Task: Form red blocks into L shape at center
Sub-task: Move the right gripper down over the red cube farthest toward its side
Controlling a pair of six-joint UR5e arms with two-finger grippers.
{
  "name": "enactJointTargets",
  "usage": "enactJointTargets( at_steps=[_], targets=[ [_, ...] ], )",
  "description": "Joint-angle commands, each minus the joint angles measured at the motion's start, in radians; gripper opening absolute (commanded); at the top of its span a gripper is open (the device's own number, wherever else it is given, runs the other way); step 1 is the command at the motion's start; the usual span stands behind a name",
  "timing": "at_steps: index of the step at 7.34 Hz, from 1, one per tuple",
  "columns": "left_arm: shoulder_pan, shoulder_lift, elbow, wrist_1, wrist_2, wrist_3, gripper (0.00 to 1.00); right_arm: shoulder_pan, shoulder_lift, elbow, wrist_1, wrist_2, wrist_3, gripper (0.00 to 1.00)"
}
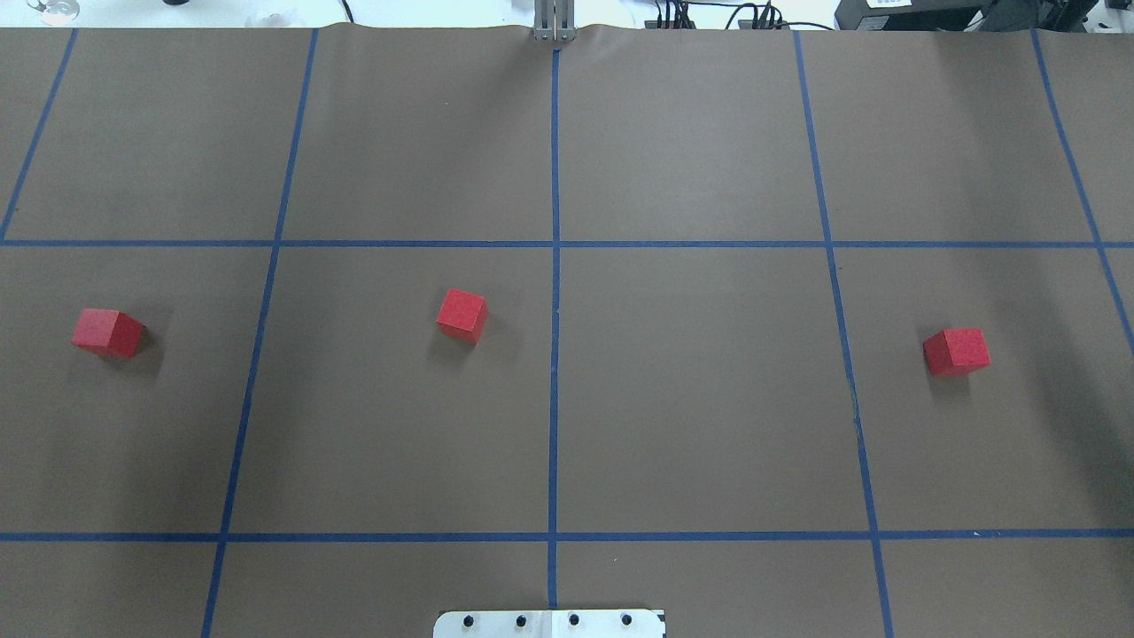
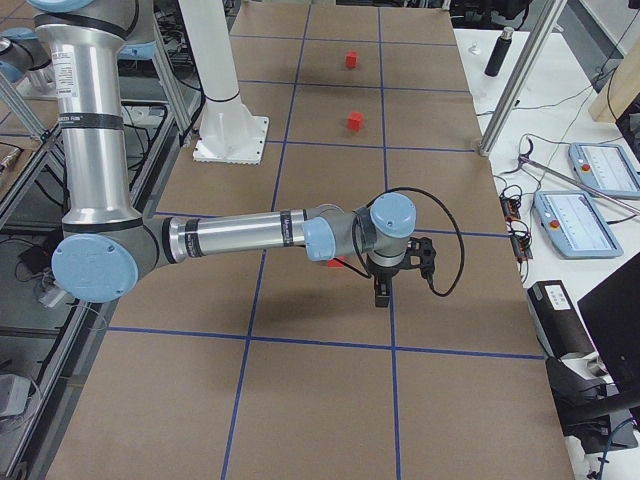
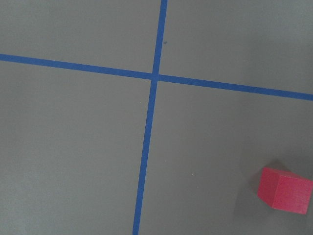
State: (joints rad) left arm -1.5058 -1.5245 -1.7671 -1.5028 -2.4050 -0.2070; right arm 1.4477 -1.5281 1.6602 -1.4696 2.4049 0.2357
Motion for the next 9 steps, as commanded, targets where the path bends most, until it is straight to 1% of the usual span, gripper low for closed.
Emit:
enactJointTargets(
  at_steps=[1, 2, 4, 5, 6, 7, 8, 9],
  targets=[
    [0.004, 0.0, -0.003, -0.017, -0.009, -0.002, 1.0, -0.067, -0.013, 0.003, 0.098, 0.005, 0.017, 1.0],
    [0.004, 0.0, -0.005, -0.019, -0.037, -0.003, 1.0, -0.119, -0.021, 0.015, 0.132, 0.003, 0.08, 1.0],
    [0.004, 0.0, -0.012, -0.023, -0.039, -0.005, 1.0, -0.249, -0.053, 0.039, 0.239, -0.012, 0.256, 0.99],
    [0.004, 0.0, -0.017, -0.023, -0.039, -0.005, 1.0, -0.301, -0.082, 0.049, 0.309, -0.026, 0.273, 0.99],
    [0.004, 0.0, -0.02, -0.023, -0.039, -0.005, 1.0, -0.346, -0.083, 0.062, 0.322, -0.032, 0.354, 0.99],
    [0.004, 0.0, -0.021, -0.023, -0.039, -0.005, 1.0, -0.399, -0.083, 0.088, 0.322, -0.073, 0.457, 0.99],
    [0.004, 0.0, -0.022, -0.023, -0.039, -0.005, 1.0, -0.436, -0.084, 0.093, 0.322, -0.107, 0.482, 0.99],
    [0.004, 0.0, -0.022, -0.023, -0.039, -0.003, 1.0, -0.455, -0.092, 0.093, 0.322, -0.109, 0.484, 0.99]
  ],
)
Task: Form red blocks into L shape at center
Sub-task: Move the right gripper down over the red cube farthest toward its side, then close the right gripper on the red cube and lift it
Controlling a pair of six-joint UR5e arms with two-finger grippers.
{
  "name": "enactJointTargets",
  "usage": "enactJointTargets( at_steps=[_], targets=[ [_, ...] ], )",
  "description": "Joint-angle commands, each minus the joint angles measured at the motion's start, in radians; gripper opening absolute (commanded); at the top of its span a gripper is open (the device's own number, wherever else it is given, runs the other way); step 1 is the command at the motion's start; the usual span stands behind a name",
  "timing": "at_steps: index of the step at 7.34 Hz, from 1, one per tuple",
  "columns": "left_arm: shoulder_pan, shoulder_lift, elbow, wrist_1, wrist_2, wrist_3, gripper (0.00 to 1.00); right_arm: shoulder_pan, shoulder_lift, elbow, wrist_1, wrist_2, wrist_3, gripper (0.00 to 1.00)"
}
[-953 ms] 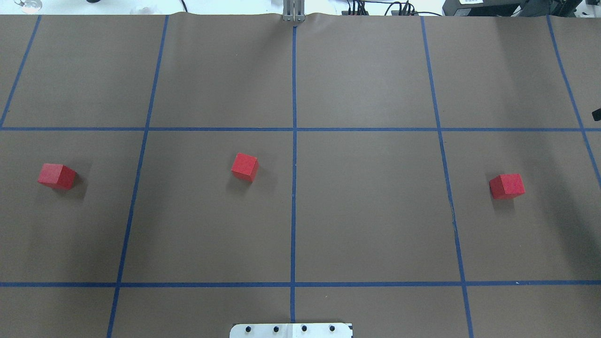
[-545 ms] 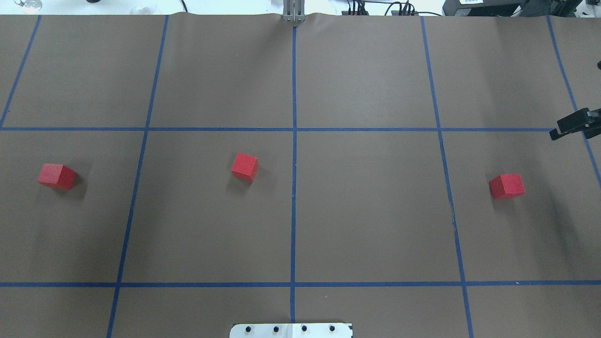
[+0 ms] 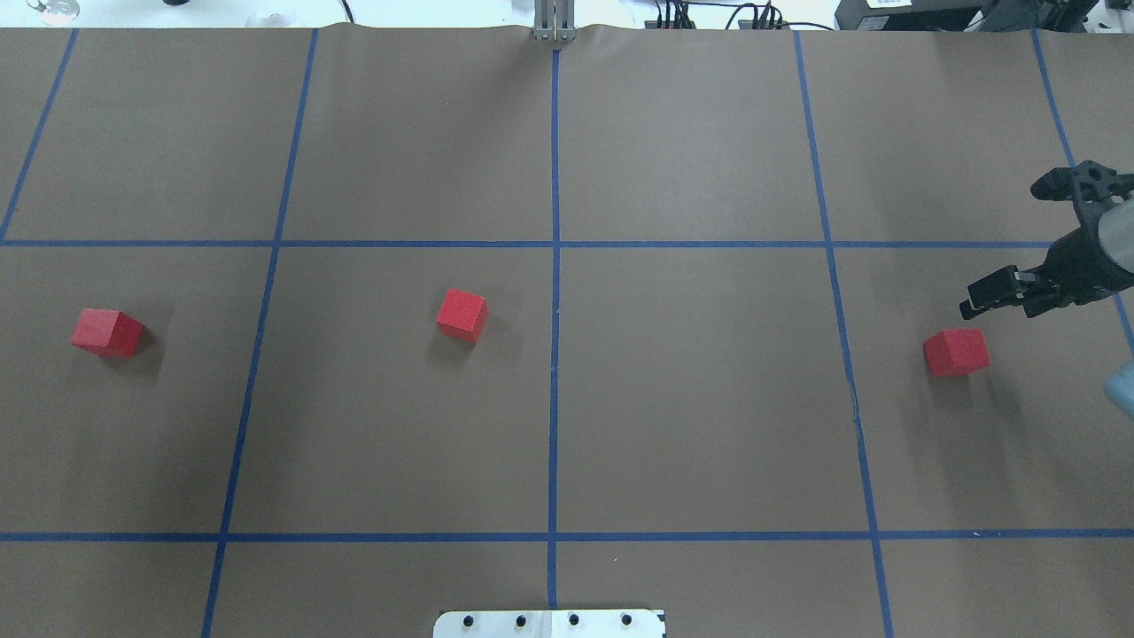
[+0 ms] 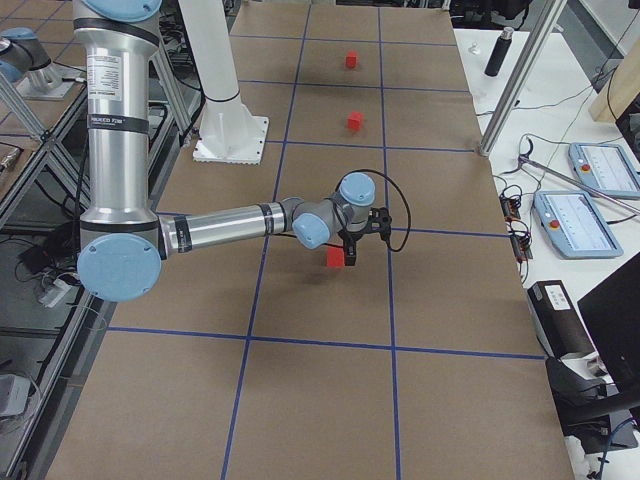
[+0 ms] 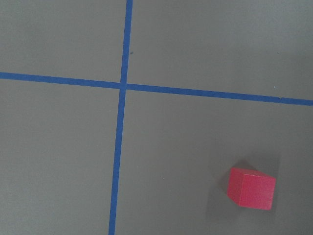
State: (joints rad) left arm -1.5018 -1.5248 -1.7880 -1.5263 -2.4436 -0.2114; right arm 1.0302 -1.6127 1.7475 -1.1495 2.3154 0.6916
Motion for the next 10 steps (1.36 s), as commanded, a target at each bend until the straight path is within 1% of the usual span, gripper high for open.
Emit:
enactJointTargets(
  at_steps=[1, 2, 3, 6, 7, 8, 9, 10],
  targets=[
    [0.0, 0.0, -0.001, 0.0, 0.0, 0.001, 1.0, -0.062, -0.009, 0.003, 0.001, -0.045, 0.026, 0.98],
    [0.0, 0.0, -0.001, 0.0, 0.0, 0.001, 1.0, -0.085, -0.007, 0.003, 0.001, -0.074, 0.026, 0.93],
    [0.0, 0.0, -0.001, 0.0, 0.0, 0.0, 1.0, -0.091, -0.004, -0.006, -0.009, -0.077, 0.023, 0.89],
    [-0.002, 0.0, -0.001, 0.0, 0.0, 0.001, 1.0, -0.122, -0.006, -0.019, -0.009, -0.082, 0.016, 0.89],
    [0.0, 0.0, -0.001, 0.0, 0.0, 0.001, 1.0, -0.127, -0.007, -0.023, -0.009, -0.091, 0.017, 0.74],
    [0.0, 0.0, -0.001, 0.0, 0.0, 0.001, 1.0, -0.125, -0.01, -0.025, -0.009, -0.094, 0.017, 0.15],
    [0.0, 0.0, -0.001, 0.0, -0.002, 0.003, 1.0, -0.124, -0.025, -0.023, -0.003, -0.091, 0.014, 0.0],
    [-0.002, 0.0, -0.001, 0.0, -0.005, 0.001, 1.0, -0.124, -0.02, -0.016, -0.007, -0.077, 0.014, 0.0]
  ],
)
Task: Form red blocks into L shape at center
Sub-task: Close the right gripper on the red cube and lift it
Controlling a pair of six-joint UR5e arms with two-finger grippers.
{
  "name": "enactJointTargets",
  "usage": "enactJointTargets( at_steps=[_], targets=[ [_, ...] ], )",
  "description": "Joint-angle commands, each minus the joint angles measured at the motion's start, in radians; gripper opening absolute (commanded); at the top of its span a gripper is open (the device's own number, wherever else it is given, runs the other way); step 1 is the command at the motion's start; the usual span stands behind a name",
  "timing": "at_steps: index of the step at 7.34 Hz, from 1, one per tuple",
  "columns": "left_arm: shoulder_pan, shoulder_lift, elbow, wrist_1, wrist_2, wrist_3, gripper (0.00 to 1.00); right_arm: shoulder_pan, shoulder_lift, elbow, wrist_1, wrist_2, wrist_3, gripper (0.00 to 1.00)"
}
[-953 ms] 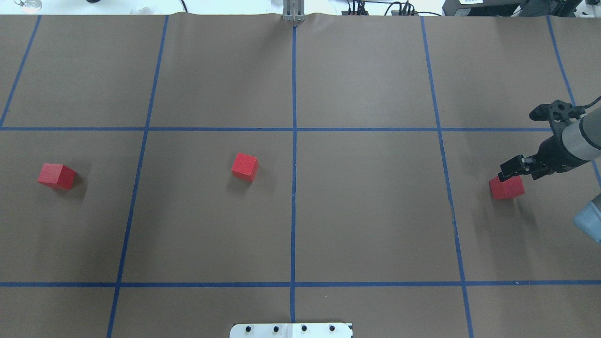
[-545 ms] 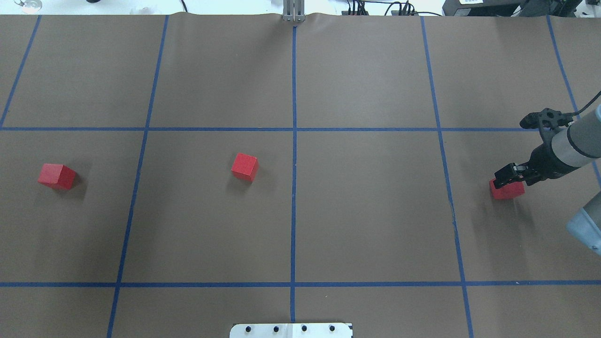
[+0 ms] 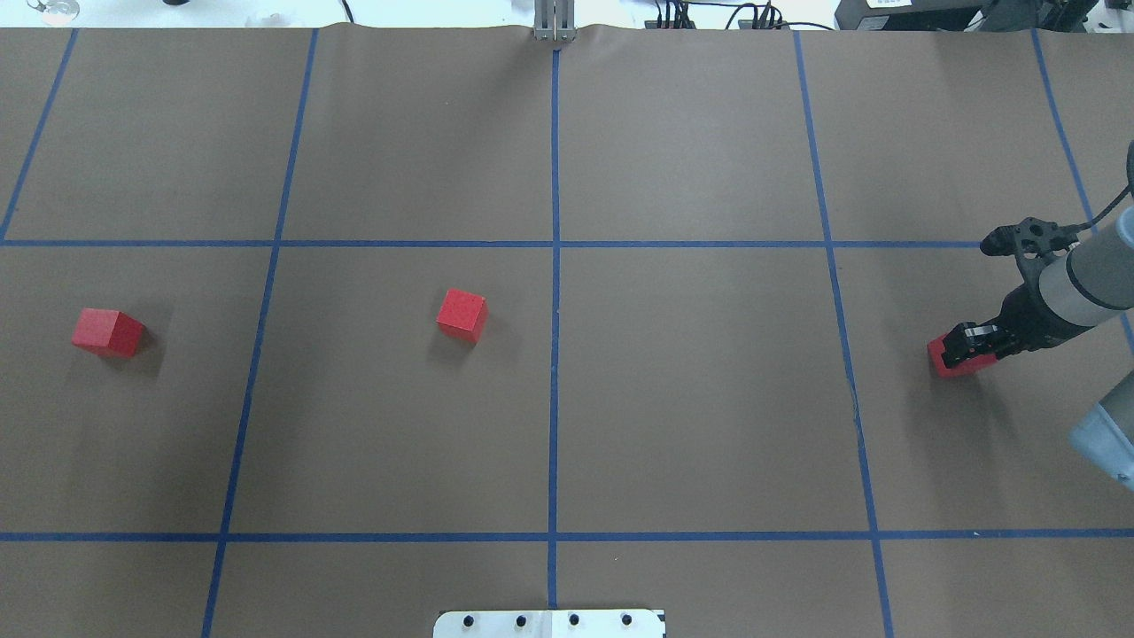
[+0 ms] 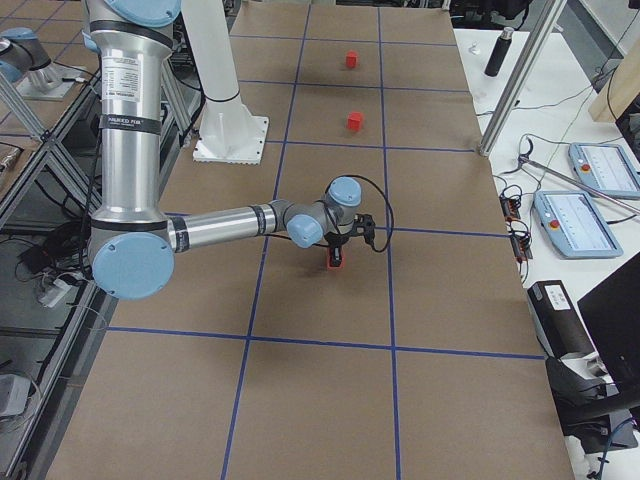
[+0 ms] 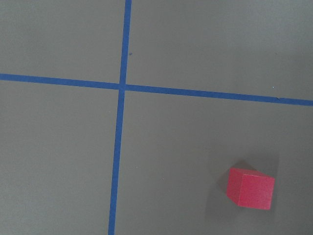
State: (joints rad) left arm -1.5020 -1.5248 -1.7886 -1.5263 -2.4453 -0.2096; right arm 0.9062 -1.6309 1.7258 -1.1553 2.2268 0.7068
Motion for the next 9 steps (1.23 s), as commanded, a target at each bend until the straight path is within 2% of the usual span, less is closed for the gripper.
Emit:
enactJointTargets(
  at_steps=[1, 2, 4, 5, 6, 7, 9],
  targets=[
    [0.0, 0.0, -0.002, 0.002, -0.024, -0.004, 1.0, 0.0, 0.006, 0.047, -0.003, 0.01, 0.003, 0.0],
    [-0.001, -0.002, -0.02, 0.002, -0.049, -0.045, 1.0, -0.003, 0.053, 0.061, -0.007, 0.008, 0.014, 0.0],
    [0.0, -0.002, -0.043, 0.0, -0.055, -0.073, 1.0, -0.022, 0.292, 0.064, -0.175, 0.008, 0.191, 0.0],
    [0.0, -0.002, -0.049, 0.0, -0.055, -0.076, 1.0, -0.089, 0.403, 0.064, -0.211, -0.005, 0.309, 0.0],
    [0.002, -0.003, -0.048, -0.005, -0.055, -0.07, 1.0, -0.204, 0.511, 0.051, -0.252, -0.074, 0.432, 0.0],
    [0.015, -0.005, -0.046, -0.047, -0.054, -0.076, 1.0, -0.272, 0.623, 0.046, -0.377, -0.164, 0.451, 0.0],
    [0.022, -0.005, -0.038, -0.055, -0.054, -0.076, 1.0, -0.352, 0.799, -0.093, -0.403, -0.231, 0.552, 0.0]
  ],
)
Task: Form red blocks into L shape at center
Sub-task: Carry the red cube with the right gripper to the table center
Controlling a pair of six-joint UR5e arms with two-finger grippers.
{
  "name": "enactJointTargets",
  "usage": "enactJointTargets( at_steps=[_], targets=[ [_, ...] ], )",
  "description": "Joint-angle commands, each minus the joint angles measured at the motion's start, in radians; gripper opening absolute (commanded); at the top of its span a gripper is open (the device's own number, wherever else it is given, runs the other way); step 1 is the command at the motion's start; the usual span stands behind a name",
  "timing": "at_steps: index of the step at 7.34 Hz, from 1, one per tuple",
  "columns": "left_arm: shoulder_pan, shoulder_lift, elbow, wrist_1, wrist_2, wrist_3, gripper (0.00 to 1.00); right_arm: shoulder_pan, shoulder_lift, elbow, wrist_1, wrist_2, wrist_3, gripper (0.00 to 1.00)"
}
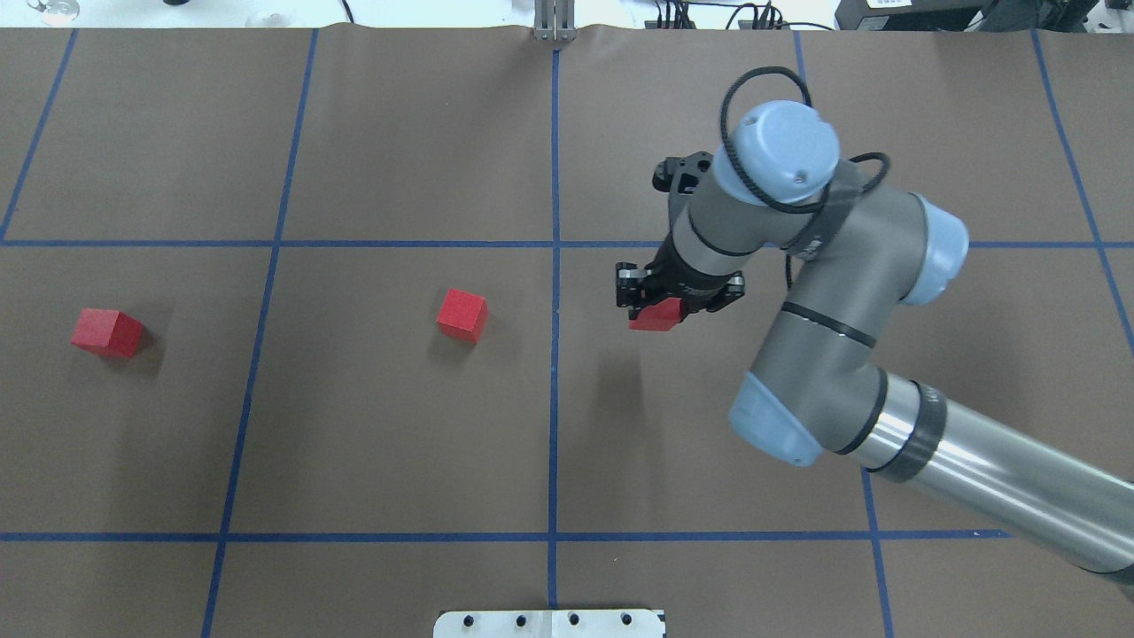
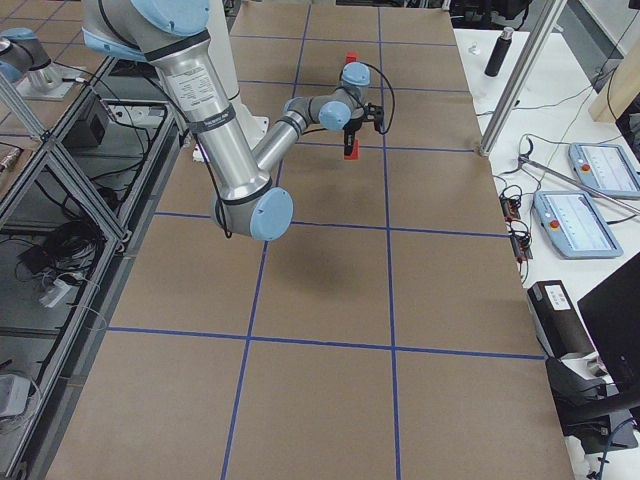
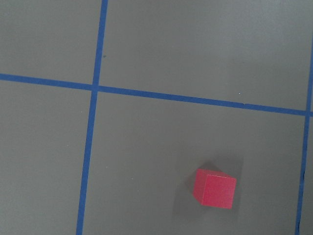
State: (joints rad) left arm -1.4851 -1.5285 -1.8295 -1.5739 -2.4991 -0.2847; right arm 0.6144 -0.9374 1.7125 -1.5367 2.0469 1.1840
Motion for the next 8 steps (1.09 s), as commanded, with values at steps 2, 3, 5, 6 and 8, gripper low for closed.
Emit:
enactJointTargets(
  at_steps=[2, 3, 5, 6, 8],
  targets=[
    [0.014, -0.001, 0.001, -0.008, 0.0, -0.01, 1.0, -0.102, 0.177, -0.172, -0.02, -0.088, 0.097, 0.0],
    [0.017, -0.001, 0.0, -0.008, -0.001, -0.011, 1.0, -0.122, 0.183, -0.206, -0.017, -0.117, 0.103, 0.0],
    [0.019, 0.002, 0.003, -0.008, 0.0, -0.024, 1.0, -0.134, 0.18, -0.211, -0.002, -0.123, 0.153, 0.0],
    [0.019, 0.002, 0.001, -0.008, -0.001, -0.024, 1.0, -0.14, 0.18, -0.215, 0.0, -0.122, 0.157, 0.0],
    [0.019, 0.002, 0.003, -0.008, 0.0, -0.025, 1.0, -0.143, 0.184, -0.225, 0.006, -0.123, 0.157, 0.0]
  ],
)
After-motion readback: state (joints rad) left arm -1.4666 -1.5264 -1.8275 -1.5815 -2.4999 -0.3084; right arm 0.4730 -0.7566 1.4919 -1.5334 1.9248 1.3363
